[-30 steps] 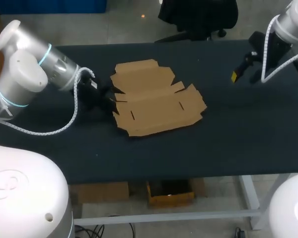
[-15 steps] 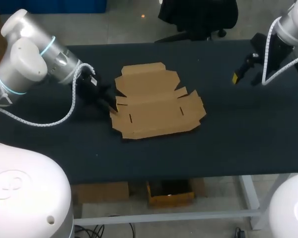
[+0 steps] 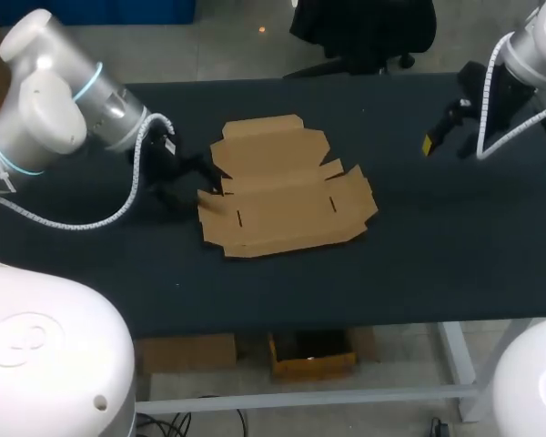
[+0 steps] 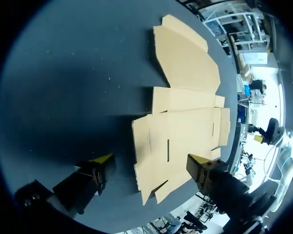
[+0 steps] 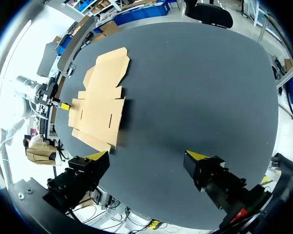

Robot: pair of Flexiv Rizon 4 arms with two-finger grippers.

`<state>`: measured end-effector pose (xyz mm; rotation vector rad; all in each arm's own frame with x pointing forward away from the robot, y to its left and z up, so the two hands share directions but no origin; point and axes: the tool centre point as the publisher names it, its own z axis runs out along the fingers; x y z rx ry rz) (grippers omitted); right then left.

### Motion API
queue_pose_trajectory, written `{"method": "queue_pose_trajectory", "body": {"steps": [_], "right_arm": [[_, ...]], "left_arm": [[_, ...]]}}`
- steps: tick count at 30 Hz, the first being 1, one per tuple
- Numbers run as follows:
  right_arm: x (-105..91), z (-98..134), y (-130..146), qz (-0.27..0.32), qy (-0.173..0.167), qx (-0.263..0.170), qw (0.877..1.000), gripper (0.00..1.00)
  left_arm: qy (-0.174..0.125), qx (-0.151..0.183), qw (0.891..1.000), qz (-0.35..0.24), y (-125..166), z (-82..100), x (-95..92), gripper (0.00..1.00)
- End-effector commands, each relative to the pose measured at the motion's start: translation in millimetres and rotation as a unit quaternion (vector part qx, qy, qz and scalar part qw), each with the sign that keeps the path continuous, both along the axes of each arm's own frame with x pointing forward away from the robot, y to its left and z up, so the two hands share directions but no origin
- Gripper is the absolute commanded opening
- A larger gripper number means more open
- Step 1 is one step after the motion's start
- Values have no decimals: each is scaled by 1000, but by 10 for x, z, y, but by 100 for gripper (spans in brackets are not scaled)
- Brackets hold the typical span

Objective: Assemble the packaging by folding the flat box into shape, placing the metal phone stand inside, and closing the box properly

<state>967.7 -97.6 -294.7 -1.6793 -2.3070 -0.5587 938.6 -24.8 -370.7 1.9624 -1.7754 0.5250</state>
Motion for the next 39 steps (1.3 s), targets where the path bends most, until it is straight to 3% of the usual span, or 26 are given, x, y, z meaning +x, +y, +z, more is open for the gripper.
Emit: {"method": "queue_pose_trajectory", "body": {"steps": [1, 6, 14, 20, 22, 27, 39], "right_arm": [[-52, 7, -4, -2, -3, 3, 1000, 100], [-119, 5, -22, -6, -6, 9, 1000, 100], [-189, 0, -47, -9, -10, 16, 1000, 100], [-219, -11, -63, -13, -10, 19, 1000, 100], [-229, -14, -64, -13, -10, 19, 1000, 100], [-257, -15, -63, -13, -9, 20, 1000, 100], [-293, -25, -46, -16, -9, 22, 1000, 100]], "left_arm": [[-15, -6, 1000, 8, 7, -35, -67, 94], [-38, -12, 999, 8, 5, -56, -62, 50], [-49, -21, 999, 5, 4, -150, 3, 47], [-46, -26, 999, 6, -31, -202, 21, 20], [-40, -31, 999, 2, -31, -228, 26, 2], [-33, -37, 999, -12, -31, -255, 4, 0], [-30, -54, 997, -51, -77, -84, -255, 0]]}}
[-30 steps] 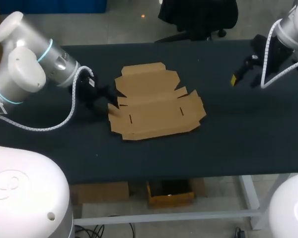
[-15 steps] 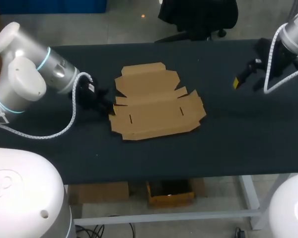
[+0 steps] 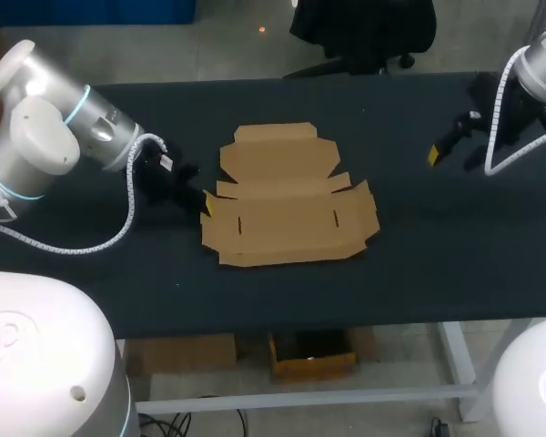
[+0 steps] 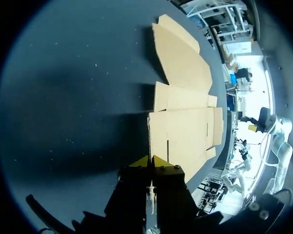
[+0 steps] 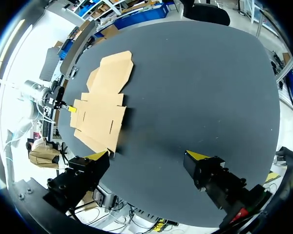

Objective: Assemble the packaging by folding the flat box into shape, placing the metal phone stand inside, and closing the box properly

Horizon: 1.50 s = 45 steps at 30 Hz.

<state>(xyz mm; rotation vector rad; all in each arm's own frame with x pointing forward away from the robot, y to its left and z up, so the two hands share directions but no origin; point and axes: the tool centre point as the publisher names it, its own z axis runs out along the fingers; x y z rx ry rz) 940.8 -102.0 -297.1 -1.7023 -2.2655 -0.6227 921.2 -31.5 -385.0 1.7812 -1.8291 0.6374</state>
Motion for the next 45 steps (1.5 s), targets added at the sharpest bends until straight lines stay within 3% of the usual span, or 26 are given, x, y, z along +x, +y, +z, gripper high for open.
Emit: {"method": "queue_pose_trajectory", "body": {"steps": [1, 14, 26, 27, 28, 29, 30, 36, 45], "right_arm": [[-27, -2, -1, 0, -2, 2, 1000, 100], [-60, -12, -37, 0, -5, 6, 1000, 100], [-57, -16, -62, 2, -5, 7, 1000, 100], [-57, -17, -62, 2, -5, 7, 1000, 100], [-56, -17, -62, 1, -5, 7, 1000, 100], [-56, -17, -63, 1, -5, 7, 1000, 100], [-56, -17, -63, 1, -5, 7, 1000, 100], [-62, 0, -69, 0, -7, 7, 1000, 100], [-38, 19, -65, -1, -11, 7, 1000, 100]], "left_arm": [[-3, 2, 1000, 0, -19, 66, -112, 0], [-10, -15, 1000, 3, -125, 91, -431, 0], [-9, -5, 1000, 17, -118, 25, -417, 0], [-8, -4, 1000, 16, -119, 25, -412, 7], [-8, -3, 1000, 16, -120, 26, -409, 43], [-8, -3, 1000, 15, -121, 28, -405, 92], [-8, -2, 1000, 15, -119, 31, -399, 100], [-21, 13, 999, 28, 0, 133, -340, 100], [-43, 49, 997, 44, 253, 445, -213, 100]]}}
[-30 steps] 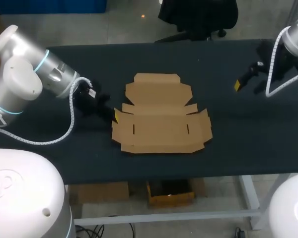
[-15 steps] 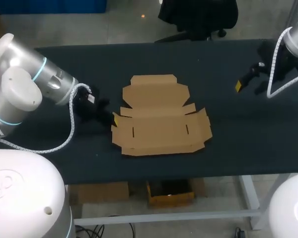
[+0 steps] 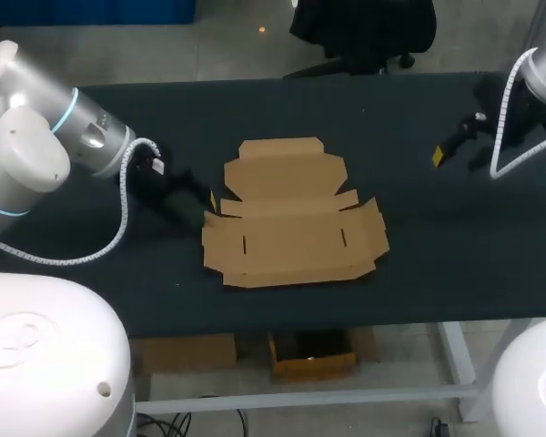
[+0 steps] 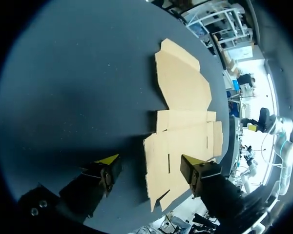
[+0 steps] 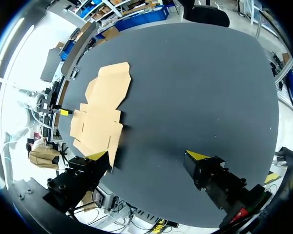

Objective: Assemble the packaging by folding the flat box into shape, placing the metal phone stand inside, and closing the box properly

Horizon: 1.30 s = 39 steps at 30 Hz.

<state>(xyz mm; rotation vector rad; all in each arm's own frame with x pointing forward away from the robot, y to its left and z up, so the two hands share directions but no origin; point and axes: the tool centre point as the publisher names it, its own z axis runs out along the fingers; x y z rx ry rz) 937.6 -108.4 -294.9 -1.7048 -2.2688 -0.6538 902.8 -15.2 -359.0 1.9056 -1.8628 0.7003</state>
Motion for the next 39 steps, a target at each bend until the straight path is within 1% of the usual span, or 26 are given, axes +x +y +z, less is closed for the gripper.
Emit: {"method": "queue_pose_trajectory", "body": {"steps": [1, 6, 12, 14, 15, 17, 18, 36, 37, 39], "right_arm": [[-3, -6, 3, 1, -1, 3, 1000, 100], [8, -6, 12, -6, -7, 6, 1000, 100], [14, 16, 54, -20, -11, 3, 1000, 100], [15, 9, 86, -24, -11, -1, 1000, 100], [17, 8, 99, -27, -10, 1, 1000, 100], [26, 14, 122, -39, -7, -13, 999, 100], [26, 14, 122, -39, -7, -13, 999, 100], [26, 14, 122, -39, -7, -13, 999, 100], [26, 14, 122, -39, -7, -13, 999, 100], [43, -6, 133, -39, -3, -7, 999, 100]], "left_arm": [[-2, 21, 1000, 8, 112, 208, -9, 100], [-16, 36, 999, 21, 193, 320, 70, 100], [-24, 55, 998, 24, 260, 457, 163, 100], [-21, 63, 998, 23, 271, 495, 197, 100], [-21, 63, 998, 23, 283, 511, 220, 100], [-17, 67, 997, 29, 306, 545, 260, 100], [-15, 66, 997, 31, 326, 567, 290, 100], [-15, 66, 997, 31, 326, 567, 290, 100], [-12, 62, 997, 34, 322, 553, 319, 100], [-17, 60, 998, 26, 312, 520, 331, 100]]}}
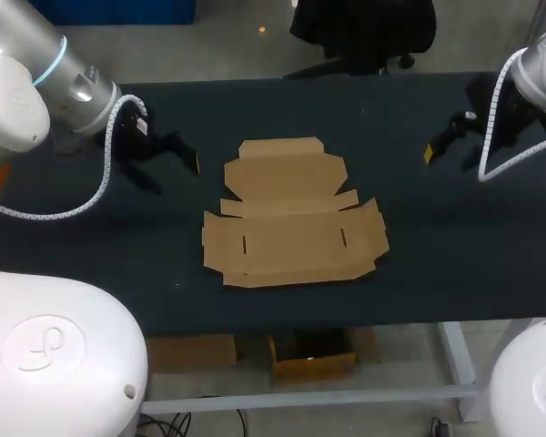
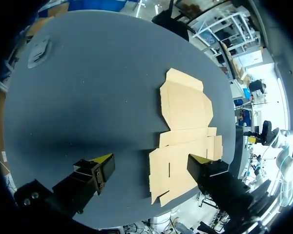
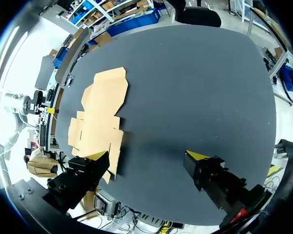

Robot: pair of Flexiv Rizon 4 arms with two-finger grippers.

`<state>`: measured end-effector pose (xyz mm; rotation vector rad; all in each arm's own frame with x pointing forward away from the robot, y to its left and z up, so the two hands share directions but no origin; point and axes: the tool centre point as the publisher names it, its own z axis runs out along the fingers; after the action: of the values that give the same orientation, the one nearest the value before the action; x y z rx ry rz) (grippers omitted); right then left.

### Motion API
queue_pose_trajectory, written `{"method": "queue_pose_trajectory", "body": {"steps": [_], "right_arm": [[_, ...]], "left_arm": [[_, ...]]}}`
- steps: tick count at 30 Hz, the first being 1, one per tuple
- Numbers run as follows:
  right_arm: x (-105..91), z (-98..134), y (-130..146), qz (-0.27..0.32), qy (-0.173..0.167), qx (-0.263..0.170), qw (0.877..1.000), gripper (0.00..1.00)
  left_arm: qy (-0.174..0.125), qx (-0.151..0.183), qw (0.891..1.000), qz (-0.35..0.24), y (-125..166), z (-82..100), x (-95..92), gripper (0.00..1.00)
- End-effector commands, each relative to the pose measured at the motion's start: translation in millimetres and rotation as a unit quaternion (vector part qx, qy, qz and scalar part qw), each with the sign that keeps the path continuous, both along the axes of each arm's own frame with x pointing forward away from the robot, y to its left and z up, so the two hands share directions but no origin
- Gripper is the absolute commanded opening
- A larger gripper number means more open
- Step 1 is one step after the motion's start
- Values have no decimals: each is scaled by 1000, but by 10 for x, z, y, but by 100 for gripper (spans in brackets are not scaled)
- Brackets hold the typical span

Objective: Assemble the packaging by folding the flat box into shape, placing the metal phone stand inside, and closing the box properly

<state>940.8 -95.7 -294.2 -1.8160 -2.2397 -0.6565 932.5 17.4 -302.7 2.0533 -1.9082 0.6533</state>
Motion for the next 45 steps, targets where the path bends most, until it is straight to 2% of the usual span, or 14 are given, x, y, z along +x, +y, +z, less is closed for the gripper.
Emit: {"method": "queue_pose_trajectory", "body": {"steps": [1, 12, 13, 15, 17, 18, 19, 21, 22, 23, 26, 30, 36, 45], "right_arm": [[27, -33, 14, 3, 5, 11, 1000, 100], [169, -122, 176, 1, 18, 22, 1000, 100], [181, -132, 189, 3, 20, 20, 1000, 100], [200, -148, 204, 4, 22, 21, 1000, 100], [214, -169, 234, 7, 23, 25, 999, 85], [227, -188, 258, 8, 25, 29, 999, 83], [242, -212, 282, 9, 27, 30, 999, 51], [277, -274, 340, 8, 35, 32, 999, 33], [285, -294, 359, 9, 37, 36, 999, 12], [294, -312, 374, 9, 37, 37, 999, 0], [302, -340, 399, 9, 38, 40, 998, 0], [310, -379, 447, 4, 23, 35, 999, 0], [333, -465, 562, 6, 22, 43, 999, 0], [334, -500, 583, 1, 26, 49, 998, 0]], "left_arm": [[-2, -9, 1000, -11, -12, -57, 39, 100], [-11, -6, 1000, -7, 34, -144, 48, 100], [-12, -6, 1000, -6, 49, -150, 48, 94], [-12, -6, 1000, -5, 75, -163, 50, 52], [-13, -4, 1000, -5, 91, -180, 49, 29], [-18, -3, 1000, -6, 94, -189, 44, 4], [-23, -1, 1000, -9, 94, -201, 39, 0], [-27, -1, 1000, -12, 92, -227, 31, 0], [-29, 0, 999, -12, 89, -237, 30, 0], [-34, 1, 999, -15, 88, -242, 32, 0], [-46, 4, 999, -18, 96, -247, 30, 0], [-61, 2, 998, -20, 99, -262, 20, 0], [-60, -4, 998, -20, 94, -314, 65, 0], [-53, -11, 998, -26, 90, -321, 77, 0]]}}
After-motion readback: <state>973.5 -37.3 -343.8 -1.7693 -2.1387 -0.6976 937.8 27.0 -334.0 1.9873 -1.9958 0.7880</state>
